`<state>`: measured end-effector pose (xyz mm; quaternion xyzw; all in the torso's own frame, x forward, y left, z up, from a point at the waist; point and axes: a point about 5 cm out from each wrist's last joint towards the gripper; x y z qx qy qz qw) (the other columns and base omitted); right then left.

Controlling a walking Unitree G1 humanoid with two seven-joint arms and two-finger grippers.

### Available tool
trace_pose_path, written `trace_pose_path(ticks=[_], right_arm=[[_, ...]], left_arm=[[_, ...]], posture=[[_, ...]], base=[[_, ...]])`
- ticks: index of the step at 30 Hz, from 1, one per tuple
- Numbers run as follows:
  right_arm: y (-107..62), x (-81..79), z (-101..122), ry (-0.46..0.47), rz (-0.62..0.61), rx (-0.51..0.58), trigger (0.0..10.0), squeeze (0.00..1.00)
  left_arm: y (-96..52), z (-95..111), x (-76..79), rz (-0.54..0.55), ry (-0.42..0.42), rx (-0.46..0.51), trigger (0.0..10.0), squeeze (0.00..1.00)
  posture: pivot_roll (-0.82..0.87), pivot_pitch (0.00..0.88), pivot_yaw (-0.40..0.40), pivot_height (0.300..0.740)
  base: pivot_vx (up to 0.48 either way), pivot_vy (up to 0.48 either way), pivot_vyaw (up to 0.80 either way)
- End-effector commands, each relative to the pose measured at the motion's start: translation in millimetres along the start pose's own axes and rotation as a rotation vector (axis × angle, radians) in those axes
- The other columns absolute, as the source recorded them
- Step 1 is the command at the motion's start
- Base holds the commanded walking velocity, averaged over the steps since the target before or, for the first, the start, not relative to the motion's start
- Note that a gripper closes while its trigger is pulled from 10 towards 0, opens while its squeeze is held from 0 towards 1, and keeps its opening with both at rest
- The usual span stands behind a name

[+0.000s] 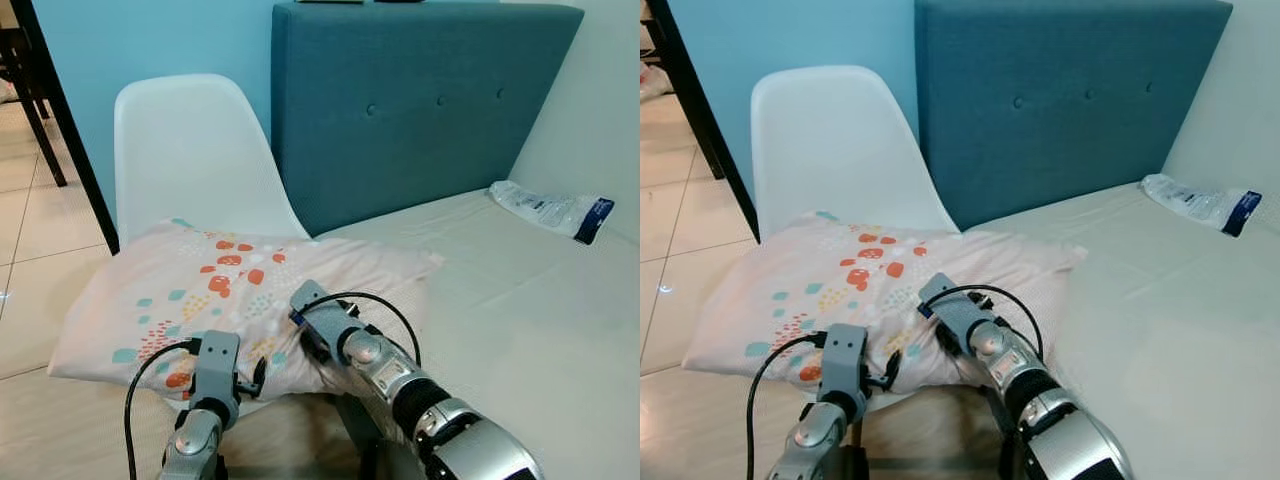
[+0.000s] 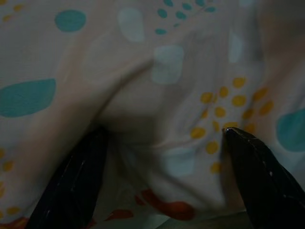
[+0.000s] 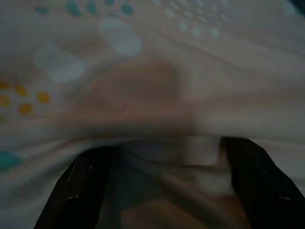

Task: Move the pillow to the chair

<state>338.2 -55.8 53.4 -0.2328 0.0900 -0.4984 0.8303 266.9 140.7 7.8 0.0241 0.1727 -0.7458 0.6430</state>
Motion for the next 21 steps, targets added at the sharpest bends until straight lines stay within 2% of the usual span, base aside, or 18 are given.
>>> trace_pose_path(ticks=[1, 2, 3, 6, 10, 11, 12, 13, 15, 17, 18, 21], right_arm=[[1.5, -7.6, 9.2, 0.065, 0.053, 0.054, 10.0, 0.0], [0.5, -10.4, 4.4, 0.132, 0.103, 0.053, 10.0, 0.0], [0.5, -10.4, 4.4, 0.132, 0.103, 0.053, 10.0, 0.0], [-3.3, -7.2, -6.8, 0.27, 0.157, 0.057, 10.0, 0.0], [-7.9, 0.1, -18.4, 0.337, 0.168, 0.062, 10.0, 0.0], [-10.6, 4.8, -24.5, 0.367, 0.165, 0.062, 10.0, 0.0], [-14.8, 13.7, -31.3, 0.438, 0.153, 0.076, 10.0, 0.0], [-14.8, 13.7, -31.3, 0.438, 0.153, 0.076, 10.0, 0.0], [-17.2, 20.3, -32.2, 0.496, 0.146, 0.1, 10.0, 0.0], [-17.8, 22.3, -32.2, 0.511, 0.146, 0.108, 10.0, 0.0], [-20.2, 29.7, -30.4, 0.562, 0.145, 0.148, 10.0, 0.0], [-22.1, 36.5, -27.8, 0.597, 0.132, 0.187, 10.0, 0.0]], left_arm=[[0.0, 1.7, -5.1, 0.015, 0.008, 0.013, 10.0, 0.0], [0.6, 1.8, -5.8, 0.019, 0.008, 0.011, 10.0, 0.0], [0.6, 1.8, -5.8, 0.019, 0.008, 0.011, 10.0, 0.0], [2.3, 2.1, -7.0, 0.03, 0.012, 0.006, 10.0, 0.0], [3.9, 1.7, -11.3, 0.059, 0.031, -0.005, 10.0, 0.0], [4.9, 0.5, -17.3, 0.091, 0.046, -0.02, 10.0, 0.0], [6.0, -2.6, -31.8, 0.164, 0.081, -0.055, 10.0, 0.0], [6.0, -2.6, -31.8, 0.164, 0.081, -0.055, 10.0, 0.0], [6.0, -4.5, -44.6, 0.221, 0.093, -0.077, 10.0, 0.0], [5.9, -4.9, -48.4, 0.236, 0.095, -0.083, 10.0, 0.0], [4.7, -6.5, -58.8, 0.272, 0.094, -0.095, 10.0, 0.0], [3.5, -7.6, -63.9, 0.28, 0.07, -0.095, 10.0, 0.0]], posture=[[0.18, 0.019, -0.09, 0.585], [0.18, 0.014, -0.091, 0.585], [0.18, 0.014, -0.091, 0.585], [0.17, 0.006, -0.091, 0.585], [0.16, 0.0, -0.089, 0.585], [0.15, 0.0, -0.087, 0.585], [0.14, 0.0, -0.083, 0.585], [0.14, 0.0, -0.083, 0.585], [0.14, 0.0, -0.079, 0.585], [0.14, 0.0, -0.079, 0.585], [0.13, 0.0, -0.072, 0.59], [0.14, 0.0, -0.07, 0.6]], base=[[0.0, 0.0, 0.0], [0.0, 0.0, 0.0], [0.0, 0.0, 0.0], [0.0, 0.0, 0.0], [0.0, 0.0, 0.0], [0.0, 0.0, 0.0], [0.0, 0.0, 0.0], [0.0, 0.0, 0.0], [0.0, 0.0, 0.0], [0.0, 0.0, 0.0], [0.0, 0.0, 0.0], [0.0, 0.0, 0.0]])
Point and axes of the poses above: a point about 5 cm out from each wrist's last joint towards the gripper, its own y axis pointing out of the wrist towards the gripper, its own z axis along the axis of the wrist's last joint, x = y × z, and after that the axes turned 15 degrees about y, right-handed
